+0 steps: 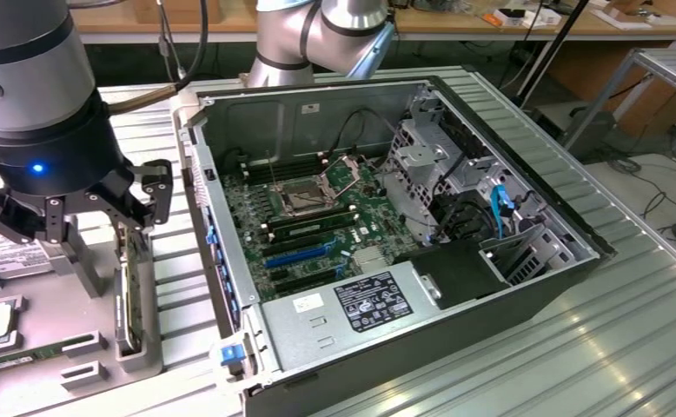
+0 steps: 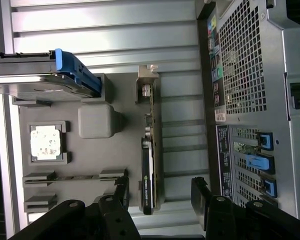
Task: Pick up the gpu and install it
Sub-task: 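Pick up the gpu and move the gpu toward the slot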
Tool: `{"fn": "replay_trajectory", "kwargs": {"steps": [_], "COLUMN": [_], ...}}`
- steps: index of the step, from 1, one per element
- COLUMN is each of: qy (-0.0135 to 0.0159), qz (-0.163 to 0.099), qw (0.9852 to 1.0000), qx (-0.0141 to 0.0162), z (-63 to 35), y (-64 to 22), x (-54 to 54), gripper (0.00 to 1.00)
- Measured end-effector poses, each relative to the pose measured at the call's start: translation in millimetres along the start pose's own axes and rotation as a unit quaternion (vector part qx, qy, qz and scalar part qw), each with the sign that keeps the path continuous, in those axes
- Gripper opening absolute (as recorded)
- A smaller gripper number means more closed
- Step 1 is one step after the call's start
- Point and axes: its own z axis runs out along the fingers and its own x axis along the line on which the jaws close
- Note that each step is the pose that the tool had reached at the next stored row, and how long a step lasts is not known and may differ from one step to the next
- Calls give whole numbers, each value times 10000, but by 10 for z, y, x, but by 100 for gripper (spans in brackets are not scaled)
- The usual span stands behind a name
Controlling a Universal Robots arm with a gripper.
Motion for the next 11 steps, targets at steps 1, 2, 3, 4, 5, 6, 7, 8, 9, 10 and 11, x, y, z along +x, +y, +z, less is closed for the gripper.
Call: {"fn": "replay_trajectory", "kwargs": {"steps": [1,2,3,4,5,6,7,8,9,10,11], "qy": [0,0,0,0,0,0,0,0,0,0,0], "qz": [0,0,0,0,0,0,0,0,0,0,0], "qw": [10000,10000,10000,10000,10000,10000,10000,10000,10000,10000,10000], "qx": [0,0,0,1,1,2,1,1,1,1,1], "z": [5,9,14,19,28,34,40,46,53,59,65], "y": [0,0,-1,-1,-1,-2,-2,-2,-3,-3,-3], "x": [0,0,0,1,1,1,1,1,1,2,2], "gripper": [62,62,62,62,62,62,62,62,62,62,62]}}
